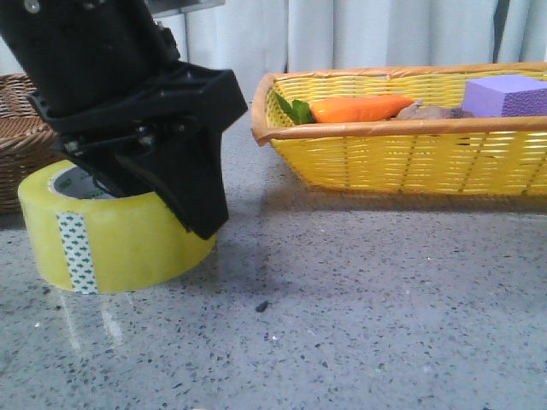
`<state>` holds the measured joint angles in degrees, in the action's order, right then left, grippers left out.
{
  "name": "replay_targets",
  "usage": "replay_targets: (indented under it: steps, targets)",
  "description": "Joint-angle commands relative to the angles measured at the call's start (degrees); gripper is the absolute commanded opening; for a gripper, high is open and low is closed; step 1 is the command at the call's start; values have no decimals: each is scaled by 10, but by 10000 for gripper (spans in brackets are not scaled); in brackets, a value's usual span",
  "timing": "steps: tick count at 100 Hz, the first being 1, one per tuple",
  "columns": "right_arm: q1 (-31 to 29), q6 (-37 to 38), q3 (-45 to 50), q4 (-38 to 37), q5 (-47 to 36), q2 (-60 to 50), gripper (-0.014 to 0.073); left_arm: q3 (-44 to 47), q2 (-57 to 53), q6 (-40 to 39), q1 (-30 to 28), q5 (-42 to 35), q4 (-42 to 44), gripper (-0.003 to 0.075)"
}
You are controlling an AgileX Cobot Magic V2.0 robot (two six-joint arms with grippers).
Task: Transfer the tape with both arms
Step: 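Lower the left gripper into the tape roll's hole and grip its rim, then lift the tape roll with the left gripper over the brown basket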
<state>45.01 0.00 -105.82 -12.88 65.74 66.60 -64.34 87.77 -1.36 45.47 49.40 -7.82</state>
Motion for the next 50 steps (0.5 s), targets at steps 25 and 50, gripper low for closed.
replay_targets:
  steps: [25, 50]
  targets:
    - [-3, -5, -10, -18, -51, -10, -72, -22, -11, 28, 4, -16, -47, 150]
    - [-3, -5, -10, -18, -51, -10, -73, -54, -11, 48, 4, 5, -69, 58]
